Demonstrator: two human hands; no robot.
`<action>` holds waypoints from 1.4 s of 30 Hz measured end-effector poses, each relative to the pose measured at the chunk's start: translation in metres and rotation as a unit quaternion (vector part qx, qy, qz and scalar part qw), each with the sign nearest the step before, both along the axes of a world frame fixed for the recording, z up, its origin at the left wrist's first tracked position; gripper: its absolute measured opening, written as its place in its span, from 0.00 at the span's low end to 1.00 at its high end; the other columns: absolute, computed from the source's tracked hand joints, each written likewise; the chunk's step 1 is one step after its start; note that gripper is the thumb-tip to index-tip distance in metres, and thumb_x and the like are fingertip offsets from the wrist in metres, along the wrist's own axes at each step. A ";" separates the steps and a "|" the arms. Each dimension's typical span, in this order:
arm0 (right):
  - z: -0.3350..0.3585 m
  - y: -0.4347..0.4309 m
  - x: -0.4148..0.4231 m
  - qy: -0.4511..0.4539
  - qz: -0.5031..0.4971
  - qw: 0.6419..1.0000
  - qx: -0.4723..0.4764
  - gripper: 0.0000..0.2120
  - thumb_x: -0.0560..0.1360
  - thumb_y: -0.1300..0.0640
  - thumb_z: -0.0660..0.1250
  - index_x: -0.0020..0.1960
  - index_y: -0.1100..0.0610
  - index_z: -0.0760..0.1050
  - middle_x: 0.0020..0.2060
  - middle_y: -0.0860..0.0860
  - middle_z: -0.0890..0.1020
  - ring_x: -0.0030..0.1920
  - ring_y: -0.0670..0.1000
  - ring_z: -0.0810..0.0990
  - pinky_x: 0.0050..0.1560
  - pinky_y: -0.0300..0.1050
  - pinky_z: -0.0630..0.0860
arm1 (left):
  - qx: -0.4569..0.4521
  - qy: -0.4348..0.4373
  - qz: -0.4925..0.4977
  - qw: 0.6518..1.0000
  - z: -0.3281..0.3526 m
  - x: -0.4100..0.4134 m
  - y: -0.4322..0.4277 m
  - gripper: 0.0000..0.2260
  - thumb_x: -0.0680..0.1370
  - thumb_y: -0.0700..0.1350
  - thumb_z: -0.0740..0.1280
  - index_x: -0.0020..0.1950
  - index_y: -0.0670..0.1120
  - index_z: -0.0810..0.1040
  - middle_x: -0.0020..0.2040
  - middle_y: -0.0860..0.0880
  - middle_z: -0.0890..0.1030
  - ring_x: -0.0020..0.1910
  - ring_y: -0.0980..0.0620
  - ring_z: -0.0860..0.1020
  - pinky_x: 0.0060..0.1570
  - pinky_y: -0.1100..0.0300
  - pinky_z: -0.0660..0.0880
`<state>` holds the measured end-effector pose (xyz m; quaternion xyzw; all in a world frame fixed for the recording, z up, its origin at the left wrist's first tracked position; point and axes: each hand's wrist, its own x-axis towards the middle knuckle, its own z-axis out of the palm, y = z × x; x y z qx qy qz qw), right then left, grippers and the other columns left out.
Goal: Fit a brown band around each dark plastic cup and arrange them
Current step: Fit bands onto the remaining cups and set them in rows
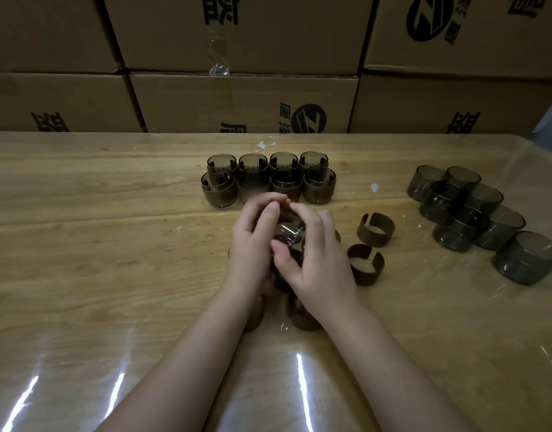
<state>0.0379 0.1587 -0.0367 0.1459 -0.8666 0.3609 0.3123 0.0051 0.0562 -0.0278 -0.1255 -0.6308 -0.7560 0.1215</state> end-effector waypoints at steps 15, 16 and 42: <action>-0.001 0.009 -0.006 0.140 0.054 0.978 0.144 0.22 0.71 0.61 0.68 0.63 0.52 0.66 0.65 0.54 0.66 0.66 0.59 0.69 0.67 0.52 0.68 | 0.164 -0.167 -0.111 0.966 0.006 -0.002 -0.002 0.16 0.77 0.55 0.60 0.53 0.47 0.80 0.49 0.43 0.82 0.52 0.45 0.80 0.52 0.51 0.78; -0.001 0.009 -0.006 0.143 0.051 0.978 0.142 0.22 0.71 0.61 0.68 0.63 0.53 0.66 0.65 0.54 0.65 0.66 0.59 0.69 0.67 0.52 0.68 | 0.155 -0.174 -0.125 0.964 0.005 0.000 -0.001 0.17 0.77 0.56 0.60 0.53 0.46 0.81 0.49 0.44 0.83 0.51 0.45 0.81 0.50 0.53 0.79; 0.018 0.002 -0.002 -0.218 0.109 0.759 -0.603 0.12 0.77 0.48 0.59 0.48 0.48 0.81 0.47 0.51 0.85 0.51 0.50 0.83 0.41 0.40 0.79 | -0.282 0.178 0.030 0.942 -0.012 0.013 0.012 0.18 0.77 0.60 0.55 0.65 0.56 0.61 0.58 0.55 0.69 0.50 0.62 0.73 0.45 0.65 0.72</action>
